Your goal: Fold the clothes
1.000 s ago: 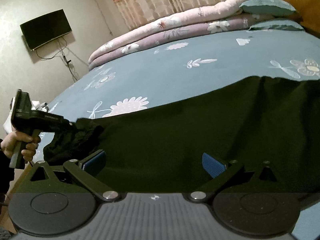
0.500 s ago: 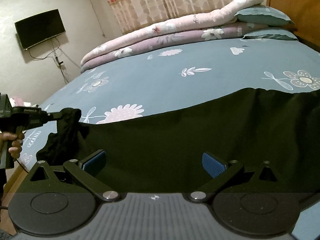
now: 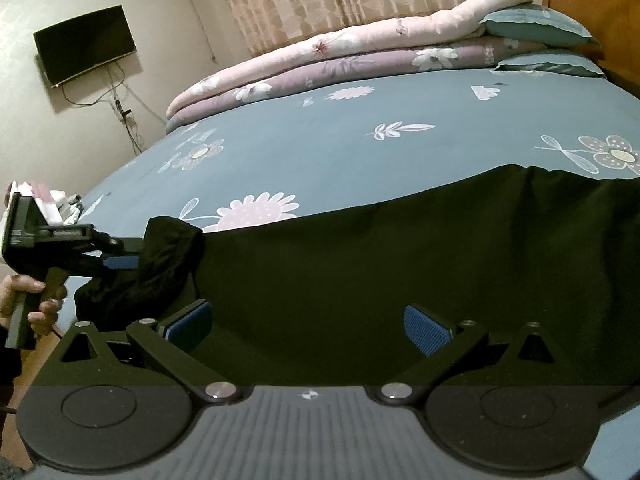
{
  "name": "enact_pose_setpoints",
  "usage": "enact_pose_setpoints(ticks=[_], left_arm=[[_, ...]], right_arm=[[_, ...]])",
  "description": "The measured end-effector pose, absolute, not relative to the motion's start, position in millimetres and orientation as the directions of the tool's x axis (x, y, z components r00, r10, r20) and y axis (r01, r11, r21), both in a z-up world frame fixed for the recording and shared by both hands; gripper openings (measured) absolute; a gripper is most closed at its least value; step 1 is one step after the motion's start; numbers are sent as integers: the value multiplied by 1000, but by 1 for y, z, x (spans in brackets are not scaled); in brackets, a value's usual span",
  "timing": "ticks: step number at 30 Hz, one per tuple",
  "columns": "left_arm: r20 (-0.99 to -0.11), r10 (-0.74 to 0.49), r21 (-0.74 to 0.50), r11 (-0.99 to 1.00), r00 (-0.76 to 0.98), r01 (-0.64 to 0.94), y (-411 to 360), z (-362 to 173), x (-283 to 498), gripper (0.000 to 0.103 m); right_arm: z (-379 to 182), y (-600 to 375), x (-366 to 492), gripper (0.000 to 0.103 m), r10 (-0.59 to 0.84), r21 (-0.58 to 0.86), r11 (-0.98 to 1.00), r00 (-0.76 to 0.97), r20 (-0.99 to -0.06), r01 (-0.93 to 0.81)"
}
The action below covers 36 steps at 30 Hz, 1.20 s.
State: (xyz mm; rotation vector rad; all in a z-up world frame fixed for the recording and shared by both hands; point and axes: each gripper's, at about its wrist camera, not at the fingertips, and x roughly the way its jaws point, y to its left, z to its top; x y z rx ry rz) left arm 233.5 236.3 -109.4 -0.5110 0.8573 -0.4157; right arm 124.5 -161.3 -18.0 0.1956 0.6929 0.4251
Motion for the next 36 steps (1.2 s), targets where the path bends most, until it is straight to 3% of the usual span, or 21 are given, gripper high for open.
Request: enact_pose_setpoints(ticks=[11,13,14,17,19,27,32,36], left_arm=[[-589,-619,-590,769,520,247,221,-117,222,61],[-552,-642,-645,733,531,216,229,-124,225,61],[-538,-648,-669,717,540,195,233,-126,227,58],[-586,-588,-610,773,558,173,224,-125,231,16],[-587,-582,-588,784,563,198,218,-119,227,9],[-553,-516,-524,826,654,208,237,-77,199,6],[-629,-477,-530,841,613,111,245,-103,203,7],[-645,-475,-549,833,599,71,247,-113,198,8]], right_arm=[[-18,-160,124,103,444,309,895,683,-579,-320],[-20,-159,127,103,446,319,895,677,-585,-313],[-20,-158,127,103,446,321,894,676,-587,-311],[-20,-155,127,103,446,312,895,673,-590,-320],[-18,-153,126,103,443,299,896,676,-589,-327],[-19,-151,129,103,449,300,893,681,-579,-335],[-24,-133,135,103,443,191,889,677,-588,-416],[-41,-129,144,103,423,198,897,639,-643,-395]])
